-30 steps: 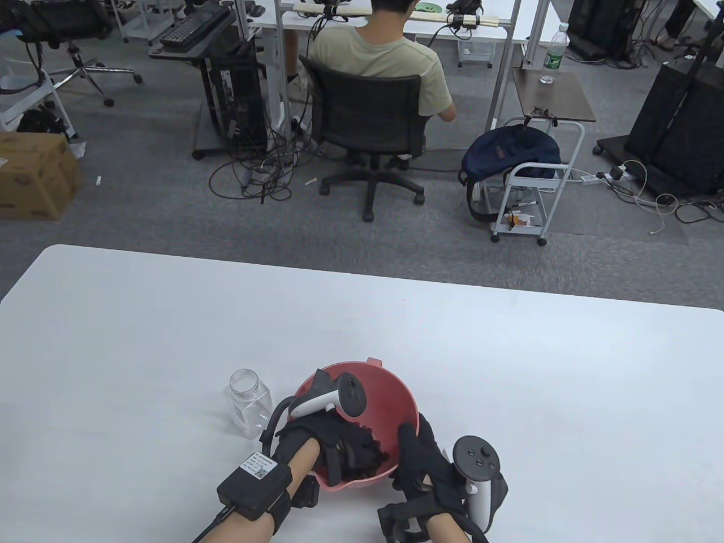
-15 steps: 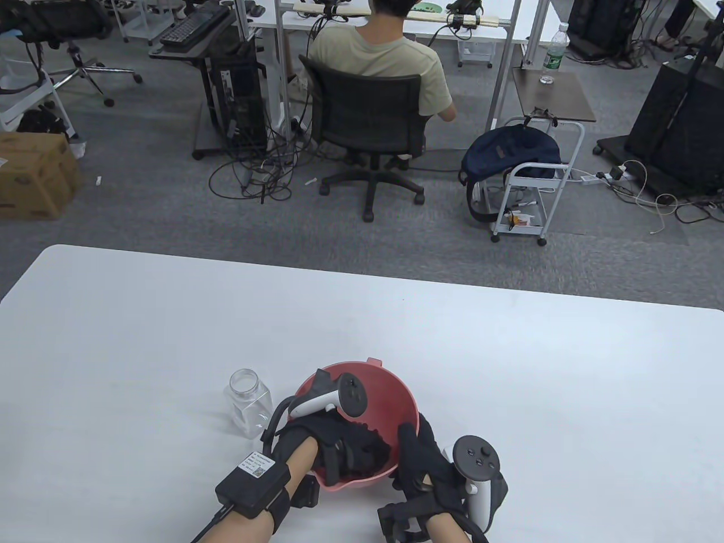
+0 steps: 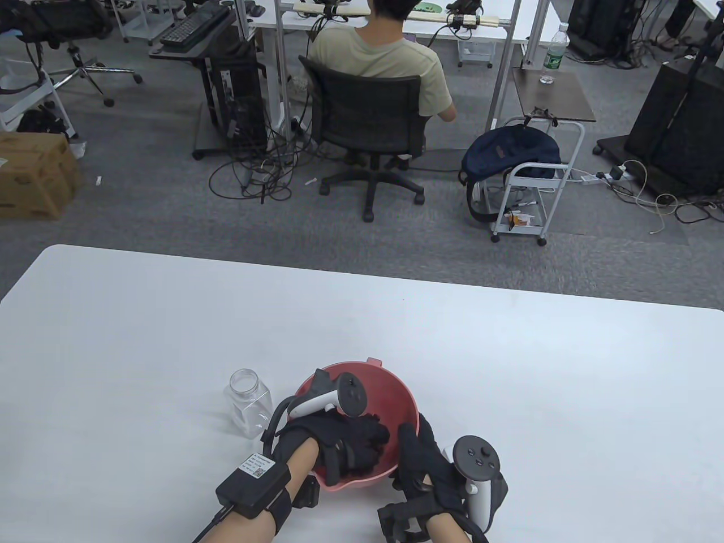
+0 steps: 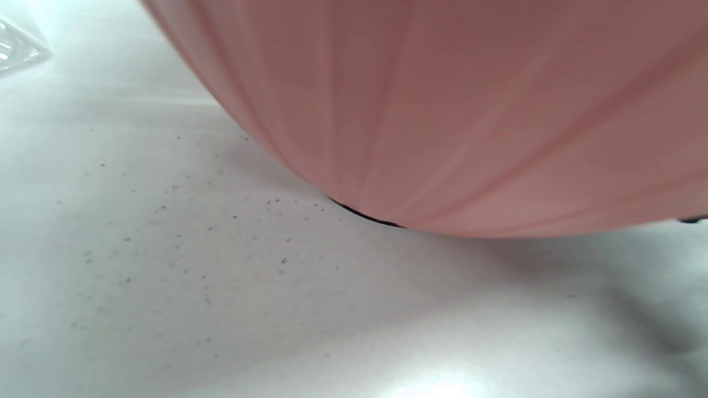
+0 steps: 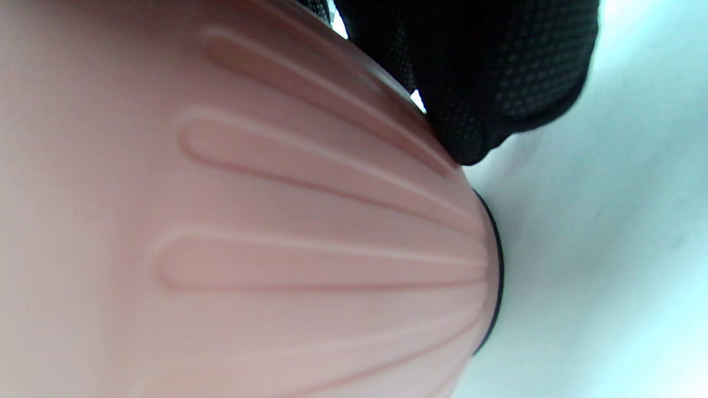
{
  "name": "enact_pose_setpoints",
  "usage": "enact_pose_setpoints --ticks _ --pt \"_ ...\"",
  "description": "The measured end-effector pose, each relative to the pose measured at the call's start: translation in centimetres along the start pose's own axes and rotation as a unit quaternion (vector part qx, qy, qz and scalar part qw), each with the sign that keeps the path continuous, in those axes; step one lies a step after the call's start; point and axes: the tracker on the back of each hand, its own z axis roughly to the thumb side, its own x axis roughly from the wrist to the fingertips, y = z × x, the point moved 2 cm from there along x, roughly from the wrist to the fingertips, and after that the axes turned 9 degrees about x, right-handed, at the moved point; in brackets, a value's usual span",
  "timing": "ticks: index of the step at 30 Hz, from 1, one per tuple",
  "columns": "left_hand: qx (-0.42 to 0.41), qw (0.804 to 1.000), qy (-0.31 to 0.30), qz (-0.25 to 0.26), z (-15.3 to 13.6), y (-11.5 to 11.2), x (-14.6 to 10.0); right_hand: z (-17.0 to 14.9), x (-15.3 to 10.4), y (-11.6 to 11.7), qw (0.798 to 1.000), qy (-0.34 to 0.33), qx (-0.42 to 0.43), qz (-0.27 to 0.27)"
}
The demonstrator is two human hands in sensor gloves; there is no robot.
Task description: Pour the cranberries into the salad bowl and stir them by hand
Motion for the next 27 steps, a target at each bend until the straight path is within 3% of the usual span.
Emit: enact_pose_setpoints --ticks 27 --pt "-0.019 0.999 0.025 -0.02 -0.66 -0.05 -0.08 -0.03 0.01 -0.02 1.0 0.001 0.002 0.0"
